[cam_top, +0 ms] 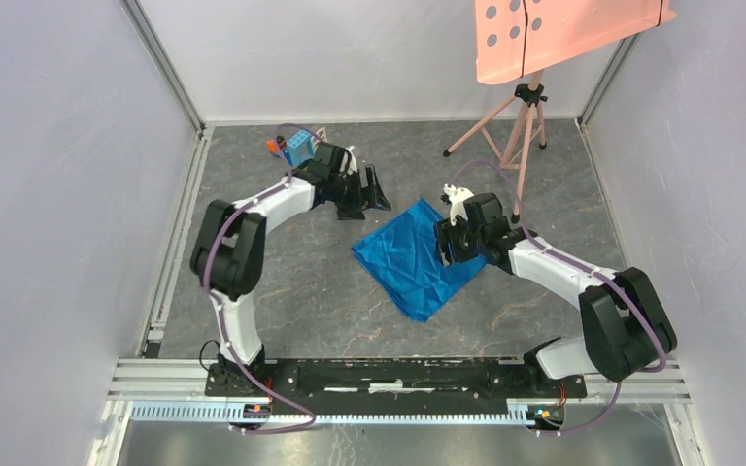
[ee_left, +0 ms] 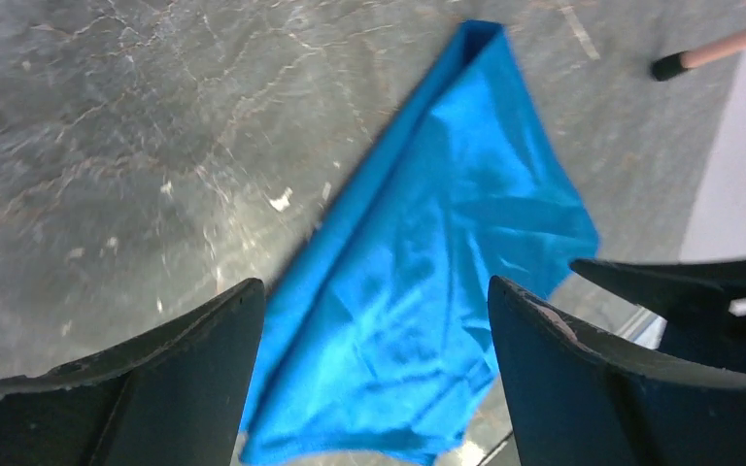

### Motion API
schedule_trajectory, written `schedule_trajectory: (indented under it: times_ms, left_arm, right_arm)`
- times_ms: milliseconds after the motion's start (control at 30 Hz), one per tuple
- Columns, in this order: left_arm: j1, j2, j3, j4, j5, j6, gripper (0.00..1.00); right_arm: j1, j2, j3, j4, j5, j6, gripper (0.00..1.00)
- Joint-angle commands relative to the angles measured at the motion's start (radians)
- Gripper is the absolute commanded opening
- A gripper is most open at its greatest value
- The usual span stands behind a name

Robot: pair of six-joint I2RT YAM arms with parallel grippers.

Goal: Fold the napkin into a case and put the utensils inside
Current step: Smooth out the square-folded napkin at the center of the board.

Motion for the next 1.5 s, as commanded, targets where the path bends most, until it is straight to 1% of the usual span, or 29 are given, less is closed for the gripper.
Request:
schedule_trajectory:
  times_ms: [0, 67, 167, 233, 300, 367, 433, 500, 600, 667, 767, 800, 867, 933, 1033, 1067, 1100, 1200, 1233, 1300, 1400, 1467]
  left_arm:
    - [-0.026, 0.135, 0.093, 0.032, 0.029, 0.076, 0.91]
    - [-0.034, 0.150, 0.083, 0.067, 0.042, 0.060, 0.91]
    - [-0.055, 0.142, 0.051, 0.068, 0.026, 0.074, 0.91]
    - [-0.061, 0.124, -0.005, 0.086, 0.037, 0.051, 0.91]
    - [-0.084, 0.072, -0.111, 0.158, 0.044, 0.007, 0.88]
    - [-0.114, -0.012, -0.248, 0.270, 0.046, -0.068, 0.87]
    - [-0.147, -0.107, -0.425, 0.383, 0.030, -0.154, 0.86]
    - [-0.185, -0.228, -0.582, 0.460, -0.024, -0.223, 0.86]
    - [-0.231, -0.439, -0.767, 0.478, -0.124, -0.318, 0.87]
    - [-0.249, -0.564, -0.832, 0.363, -0.230, -0.365, 0.88]
    - [-0.268, -0.731, -0.871, 0.201, -0.322, -0.384, 0.88]
    - [-0.281, -0.783, -0.884, 0.177, -0.324, -0.395, 0.85]
    - [-0.310, -0.834, -0.907, 0.186, -0.281, -0.432, 0.78]
    - [-0.369, -0.839, -0.909, 0.176, -0.262, -0.467, 0.72]
    - [-0.466, -0.821, -0.919, 0.185, -0.273, -0.551, 0.69]
    - [-0.489, -0.813, -0.921, 0.185, -0.279, -0.581, 0.65]
    - [-0.515, -0.808, -0.922, 0.176, -0.296, -0.615, 0.64]
    - [-0.588, -0.808, -0.928, 0.159, -0.377, -0.744, 0.63]
    - [-0.611, -0.807, -0.937, 0.166, -0.393, -0.784, 0.60]
    - [-0.634, -0.797, -0.954, 0.217, -0.411, -0.836, 0.59]
    - [-0.645, -0.768, -0.944, 0.204, -0.428, -0.853, 0.54]
    - [-0.654, -0.753, -0.942, 0.192, -0.465, -0.870, 0.52]
  right_arm:
    - [-0.025, 0.005, -0.040, 0.042, -0.109, 0.046, 0.66]
    - [-0.039, 0.004, -0.071, 0.071, -0.118, 0.064, 0.66]
    - [-0.059, -0.002, -0.107, 0.086, -0.119, 0.066, 0.66]
    - [-0.072, -0.027, -0.132, 0.094, -0.109, 0.065, 0.66]
    - [-0.082, -0.063, -0.150, 0.093, -0.105, 0.065, 0.67]
    - [-0.089, -0.092, -0.156, 0.076, -0.103, 0.064, 0.67]
    - [-0.092, -0.121, -0.157, 0.047, -0.084, 0.060, 0.67]
    - [-0.097, -0.149, -0.157, 0.007, -0.057, 0.054, 0.67]
    - [-0.104, -0.189, -0.175, -0.026, -0.045, 0.045, 0.68]
    - [-0.108, -0.201, -0.187, -0.033, -0.057, 0.036, 0.68]
    - [-0.109, -0.195, -0.204, -0.042, -0.090, 0.025, 0.68]
    - [-0.111, -0.190, -0.210, -0.046, -0.101, 0.021, 0.69]
    - [-0.110, -0.189, -0.225, -0.061, -0.122, 0.021, 0.69]
    - [-0.117, -0.198, -0.239, -0.074, -0.146, 0.026, 0.68]
    - [-0.123, -0.232, -0.244, -0.125, -0.141, 0.041, 0.67]
    - [-0.124, -0.245, -0.240, -0.146, -0.125, 0.047, 0.67]
    - [-0.125, -0.261, -0.235, -0.172, -0.113, 0.053, 0.67]
    - [-0.125, -0.295, -0.217, -0.231, -0.097, 0.069, 0.67]
    - [-0.125, -0.308, -0.216, -0.241, -0.098, 0.070, 0.67]
    - [-0.125, -0.335, -0.217, -0.253, -0.094, 0.069, 0.67]
    - [-0.124, -0.364, -0.223, -0.262, -0.084, 0.061, 0.68]
    - [-0.125, -0.373, -0.230, -0.264, -0.084, 0.057, 0.68]
